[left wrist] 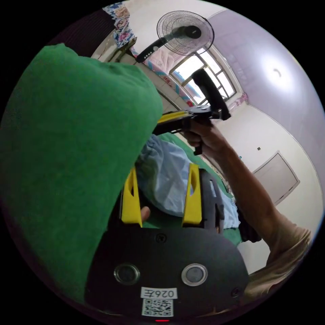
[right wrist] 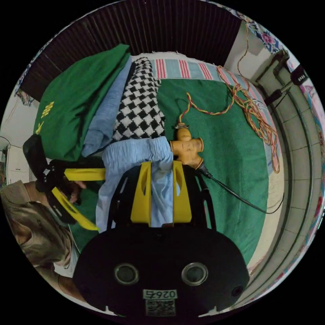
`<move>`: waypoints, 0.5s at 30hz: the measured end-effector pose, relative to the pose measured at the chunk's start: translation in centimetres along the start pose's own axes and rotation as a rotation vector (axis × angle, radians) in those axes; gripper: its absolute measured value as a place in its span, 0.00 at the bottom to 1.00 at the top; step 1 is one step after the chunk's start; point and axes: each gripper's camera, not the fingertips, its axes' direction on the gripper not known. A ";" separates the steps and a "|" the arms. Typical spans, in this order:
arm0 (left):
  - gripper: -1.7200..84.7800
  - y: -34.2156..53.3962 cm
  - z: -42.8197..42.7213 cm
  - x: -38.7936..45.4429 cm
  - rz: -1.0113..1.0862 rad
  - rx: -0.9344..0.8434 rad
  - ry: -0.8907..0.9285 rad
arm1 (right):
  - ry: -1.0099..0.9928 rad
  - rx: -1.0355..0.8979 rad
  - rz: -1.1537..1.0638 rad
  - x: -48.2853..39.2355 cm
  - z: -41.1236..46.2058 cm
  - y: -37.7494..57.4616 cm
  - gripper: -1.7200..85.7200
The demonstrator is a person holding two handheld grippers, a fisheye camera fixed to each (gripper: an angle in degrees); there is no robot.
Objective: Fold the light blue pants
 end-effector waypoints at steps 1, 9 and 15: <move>0.10 -0.1 0.2 0.0 0.009 -0.011 -0.010 | 0.024 0.008 0.022 0.1 -0.3 0.6 0.12; 0.04 -1.0 -2.9 -1.1 -0.019 0.038 0.045 | 0.280 0.158 0.254 -2.8 -3.4 12.6 0.11; 0.28 -1.7 -0.9 -1.4 -0.050 -0.004 0.063 | 0.284 0.239 0.382 -10.2 -0.8 26.7 0.10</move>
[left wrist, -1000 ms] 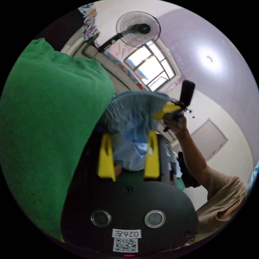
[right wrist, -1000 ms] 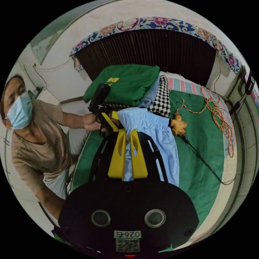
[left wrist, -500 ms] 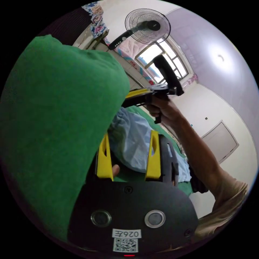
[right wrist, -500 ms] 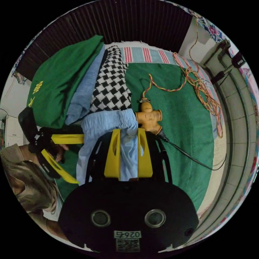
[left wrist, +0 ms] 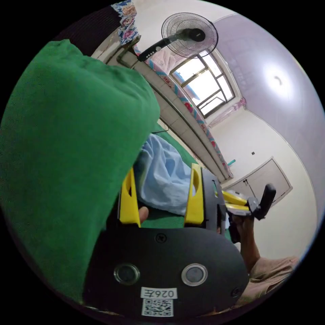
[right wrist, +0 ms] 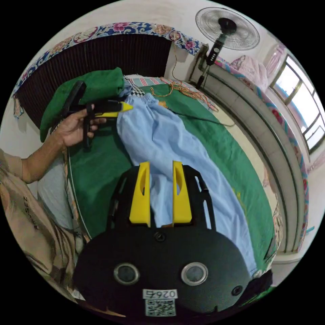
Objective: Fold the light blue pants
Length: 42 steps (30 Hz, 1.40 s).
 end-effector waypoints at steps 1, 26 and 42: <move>0.29 0.0 0.3 0.0 -0.003 -0.005 0.003 | -0.003 -0.022 0.029 -0.2 0.5 2.4 0.11; 0.04 2.9 -5.6 -4.1 -0.144 -0.067 0.035 | -0.179 -0.170 -0.016 0.0 2.4 11.7 0.03; 0.01 1.6 -1.6 2.9 0.288 -0.056 -0.384 | -0.239 0.062 0.148 10.3 3.5 -5.5 0.04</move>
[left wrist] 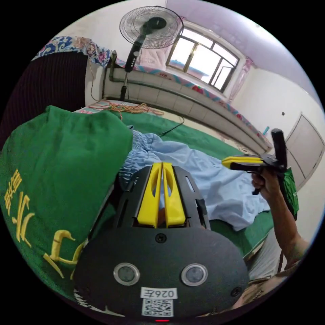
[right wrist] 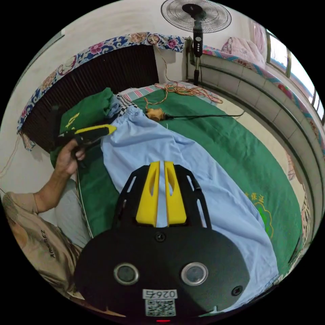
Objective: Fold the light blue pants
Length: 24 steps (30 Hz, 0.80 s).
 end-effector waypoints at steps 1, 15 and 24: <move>0.01 0.2 -0.2 -0.2 0.004 0.016 0.027 | -0.047 -0.006 0.000 0.4 0.9 -1.9 0.05; 0.02 3.1 -1.6 2.3 0.113 0.225 -0.274 | 0.128 -0.320 -0.229 -3.2 6.9 -16.5 0.17; 0.19 8.2 1.3 -7.1 -0.458 0.120 0.313 | -0.165 0.066 -0.057 -3.6 -4.0 -18.0 0.13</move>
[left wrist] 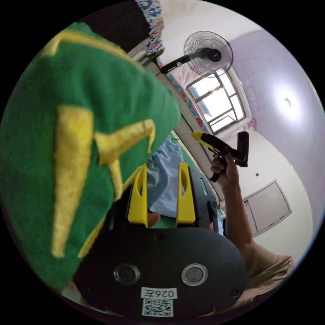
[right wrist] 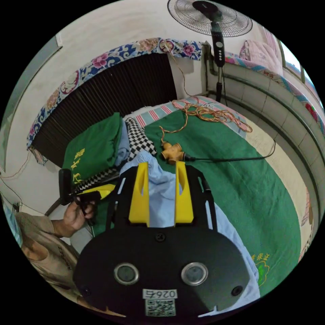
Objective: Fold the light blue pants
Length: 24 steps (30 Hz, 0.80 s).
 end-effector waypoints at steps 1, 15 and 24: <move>0.20 0.1 0.3 -0.1 -0.004 -0.003 -0.011 | -0.011 -0.013 -0.022 -0.8 -0.1 -1.0 0.13; 0.32 2.6 2.5 -0.4 0.004 0.007 -0.150 | -0.401 -0.171 -0.180 -4.4 -1.7 -3.8 0.00; 0.09 5.0 4.8 5.2 0.345 0.012 0.144 | -0.612 0.216 -0.281 -6.2 -19.1 4.7 0.00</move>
